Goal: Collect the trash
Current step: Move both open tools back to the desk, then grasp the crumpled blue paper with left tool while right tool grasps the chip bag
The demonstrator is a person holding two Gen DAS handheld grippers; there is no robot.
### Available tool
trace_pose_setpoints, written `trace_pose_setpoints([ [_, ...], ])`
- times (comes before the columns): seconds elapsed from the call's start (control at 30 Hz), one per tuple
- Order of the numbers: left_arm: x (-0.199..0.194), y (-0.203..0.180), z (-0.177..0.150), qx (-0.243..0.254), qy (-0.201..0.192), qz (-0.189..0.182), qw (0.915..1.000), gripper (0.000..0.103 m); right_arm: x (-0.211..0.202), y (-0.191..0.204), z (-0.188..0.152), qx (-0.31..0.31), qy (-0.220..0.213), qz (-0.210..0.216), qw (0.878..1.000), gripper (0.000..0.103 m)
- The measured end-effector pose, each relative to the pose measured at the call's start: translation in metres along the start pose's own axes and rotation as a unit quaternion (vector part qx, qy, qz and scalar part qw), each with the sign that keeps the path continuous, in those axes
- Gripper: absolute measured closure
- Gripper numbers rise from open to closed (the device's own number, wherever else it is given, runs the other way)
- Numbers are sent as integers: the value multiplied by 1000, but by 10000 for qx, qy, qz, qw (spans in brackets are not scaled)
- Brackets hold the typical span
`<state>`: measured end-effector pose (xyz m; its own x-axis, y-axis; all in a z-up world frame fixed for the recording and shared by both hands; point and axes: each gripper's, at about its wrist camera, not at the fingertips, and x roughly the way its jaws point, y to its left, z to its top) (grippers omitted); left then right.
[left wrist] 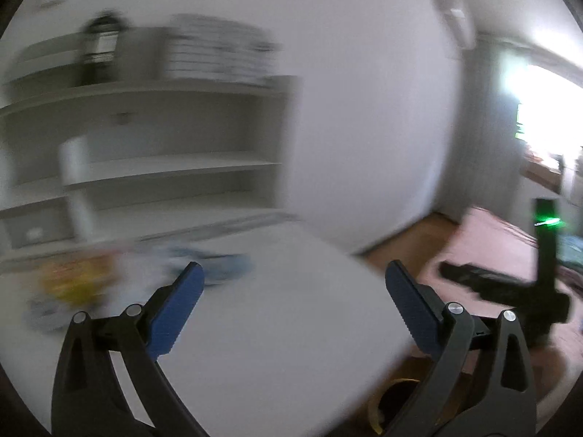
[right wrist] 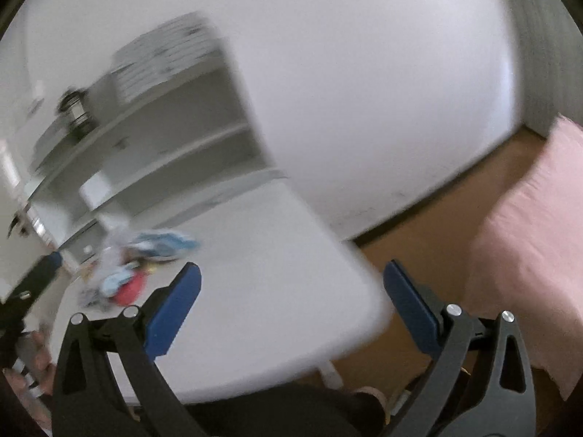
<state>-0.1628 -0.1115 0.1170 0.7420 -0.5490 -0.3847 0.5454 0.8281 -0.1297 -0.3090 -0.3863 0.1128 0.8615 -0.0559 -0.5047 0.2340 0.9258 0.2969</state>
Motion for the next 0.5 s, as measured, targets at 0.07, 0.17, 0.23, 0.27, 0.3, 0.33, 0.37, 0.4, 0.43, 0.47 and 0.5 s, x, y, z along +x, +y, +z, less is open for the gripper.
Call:
trace_pose_setpoints([
  [0.07,-13,42,-6,-160,41,558,9983,6,9,38,2,-423,-48,242,9988,6],
  [0.17,-33,116,-22,-458,235,1453,9880,6,27,102,-2,-1499,-221,551,9869,6],
  [0.23,-50,158,-34,-711,437,1944,9774,6,39,128,-6,-1983,-254,652,9776,6],
  [0.27,-56,182,-40,-902,585,2167,9703,6,44,136,-7,-2143,-244,744,9736,6],
  [0.3,-61,205,-46,-1112,706,2350,9630,6,52,147,-7,-2344,-206,914,9676,6],
  [0.33,-68,224,-52,-1318,772,2468,9569,6,61,155,-5,-2505,-158,1048,9623,6],
  [0.37,-73,238,-55,-1447,805,2502,9539,6,71,162,-4,-2640,-99,1140,9577,6],
  [0.4,-78,244,-61,-1477,840,2477,9538,6,83,168,-2,-2806,-13,1259,9515,6],
  [0.43,-79,252,-61,-1401,939,2368,9568,6,96,174,0,-2950,83,1404,9451,6],
  [0.47,-78,254,-58,-1268,1036,2267,9601,6,106,175,1,-3077,157,1529,9390,6],
  [0.5,-75,255,-55,-1047,1199,2079,9651,6,118,176,3,-3233,248,1645,9315,6],
])
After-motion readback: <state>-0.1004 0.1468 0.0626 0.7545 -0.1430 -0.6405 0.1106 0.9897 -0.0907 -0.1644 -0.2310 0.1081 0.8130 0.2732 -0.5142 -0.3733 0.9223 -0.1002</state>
